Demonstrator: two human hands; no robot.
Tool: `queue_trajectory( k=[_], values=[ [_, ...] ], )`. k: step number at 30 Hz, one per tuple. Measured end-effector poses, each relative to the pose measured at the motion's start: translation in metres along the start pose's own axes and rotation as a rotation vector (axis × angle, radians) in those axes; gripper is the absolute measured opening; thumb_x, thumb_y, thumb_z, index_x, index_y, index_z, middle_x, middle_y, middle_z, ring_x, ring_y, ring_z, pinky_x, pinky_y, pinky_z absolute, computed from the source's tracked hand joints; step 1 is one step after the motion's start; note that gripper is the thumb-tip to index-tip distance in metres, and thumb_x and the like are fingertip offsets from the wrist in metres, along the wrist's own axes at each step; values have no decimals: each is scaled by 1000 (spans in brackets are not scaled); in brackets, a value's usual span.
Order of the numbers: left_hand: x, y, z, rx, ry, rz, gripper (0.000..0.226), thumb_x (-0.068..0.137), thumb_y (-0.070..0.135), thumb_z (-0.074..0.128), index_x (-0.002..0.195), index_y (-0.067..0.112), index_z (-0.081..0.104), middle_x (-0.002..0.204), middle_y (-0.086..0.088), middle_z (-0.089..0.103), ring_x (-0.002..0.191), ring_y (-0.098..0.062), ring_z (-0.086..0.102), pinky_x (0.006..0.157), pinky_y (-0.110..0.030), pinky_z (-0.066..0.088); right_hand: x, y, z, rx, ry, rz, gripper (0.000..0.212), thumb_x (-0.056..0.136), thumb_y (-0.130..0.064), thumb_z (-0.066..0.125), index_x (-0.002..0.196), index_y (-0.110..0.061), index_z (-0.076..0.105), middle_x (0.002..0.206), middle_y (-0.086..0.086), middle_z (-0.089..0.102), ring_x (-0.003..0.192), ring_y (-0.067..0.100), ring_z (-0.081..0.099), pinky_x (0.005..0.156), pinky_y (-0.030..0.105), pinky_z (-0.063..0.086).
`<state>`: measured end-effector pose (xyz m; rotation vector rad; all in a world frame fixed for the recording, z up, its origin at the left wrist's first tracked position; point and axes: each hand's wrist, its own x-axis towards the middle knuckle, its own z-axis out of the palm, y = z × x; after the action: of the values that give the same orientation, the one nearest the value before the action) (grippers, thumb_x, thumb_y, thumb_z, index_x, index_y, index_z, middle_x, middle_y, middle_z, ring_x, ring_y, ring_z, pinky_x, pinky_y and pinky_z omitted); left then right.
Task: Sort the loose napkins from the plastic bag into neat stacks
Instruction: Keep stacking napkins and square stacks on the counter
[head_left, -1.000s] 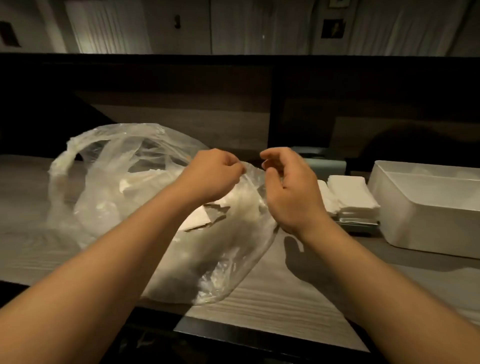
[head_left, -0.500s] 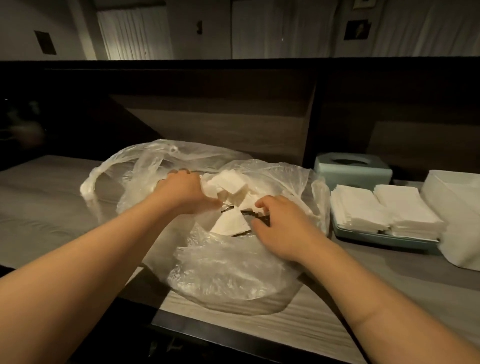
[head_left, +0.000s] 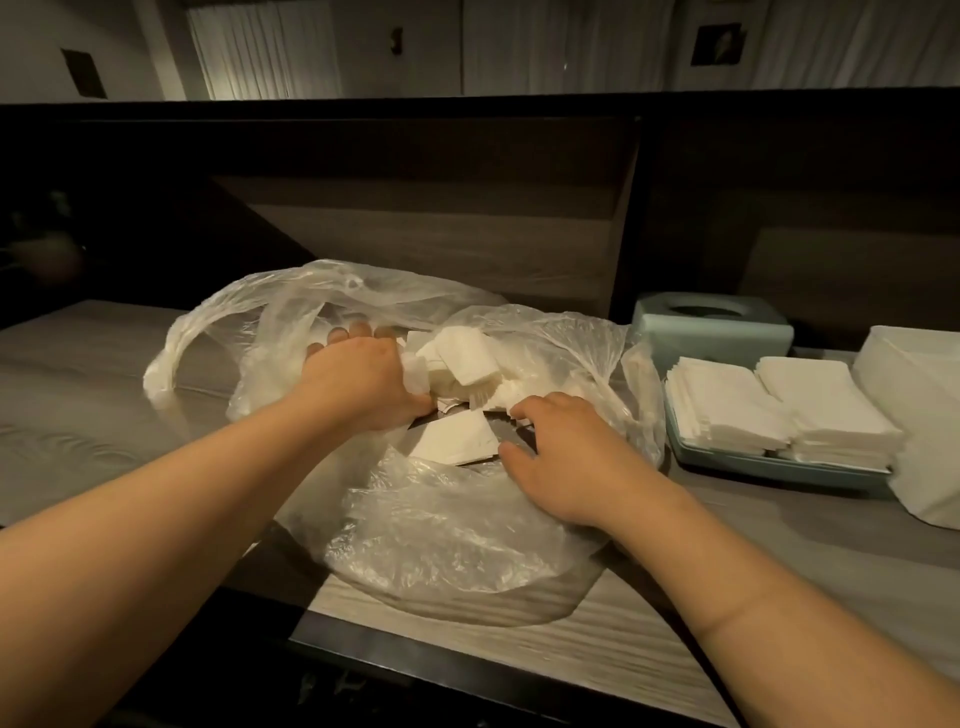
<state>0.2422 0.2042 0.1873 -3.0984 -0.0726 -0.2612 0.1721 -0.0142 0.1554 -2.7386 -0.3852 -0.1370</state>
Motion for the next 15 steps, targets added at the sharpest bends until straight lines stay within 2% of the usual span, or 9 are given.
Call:
queue_trajectory(
  k=[2, 4, 5, 7, 10, 13, 15],
  values=[
    [3, -1, -1, 58, -93, -72, 108, 64, 89, 58, 144, 18, 41, 141, -10, 46, 132, -37, 42, 101, -49, 40, -1, -1, 0, -12, -8, 5, 47, 101, -45, 49, 140, -19, 51, 134, 4, 52, 125, 21, 45, 103, 34, 41],
    [7, -2, -4, 55, -182, -119, 115, 57, 94, 56, 145, 22, 39, 137, -9, 50, 127, -37, 48, 99, -48, 44, -1, -2, -1, -14, -4, 19, 47, 101, -45, 49, 138, -17, 52, 133, 5, 53, 125, 22, 45, 104, 35, 42],
    [8, -1, -5, 34, -205, -126, 109, 56, 93, 56, 140, 24, 43, 129, -6, 55, 120, -35, 53, 97, -45, 48, -1, -2, -1, -19, -1, 32, 47, 101, -45, 49, 137, -16, 53, 133, 6, 54, 125, 24, 46, 104, 35, 42],
    [10, -1, -8, 18, -206, -93, 84, 64, 83, 60, 124, 25, 51, 108, -2, 60, 104, -30, 58, 91, -43, 52, 0, -1, -1, -57, 6, 65, 48, 100, -46, 48, 136, -14, 54, 132, 8, 54, 125, 26, 46, 105, 38, 42],
    [10, -1, -11, 26, -123, -4, 46, 81, 59, 64, 105, 19, 63, 86, 0, 59, 82, -24, 58, 71, -36, 50, 1, -1, 0, -120, 11, 109, 51, 100, -49, 47, 135, -13, 53, 133, 10, 53, 126, 28, 45, 107, 41, 41],
    [4, 4, -17, 19, -22, 47, 38, 92, 53, 60, 97, 15, 62, 78, 1, 54, 75, -24, 56, 65, -34, 46, 4, 0, 2, -47, 13, 120, 59, 98, -51, 48, 145, -15, 43, 144, 10, 47, 134, 29, 41, 114, 43, 36],
    [-2, 8, -23, -4, 43, 78, 36, 93, 49, 61, 104, 14, 65, 79, 1, 56, 80, -28, 57, 66, -34, 45, 5, 1, 2, 82, 57, 130, 67, 97, -55, 49, 151, -18, 36, 151, 9, 43, 139, 29, 38, 117, 45, 34]
  ],
)
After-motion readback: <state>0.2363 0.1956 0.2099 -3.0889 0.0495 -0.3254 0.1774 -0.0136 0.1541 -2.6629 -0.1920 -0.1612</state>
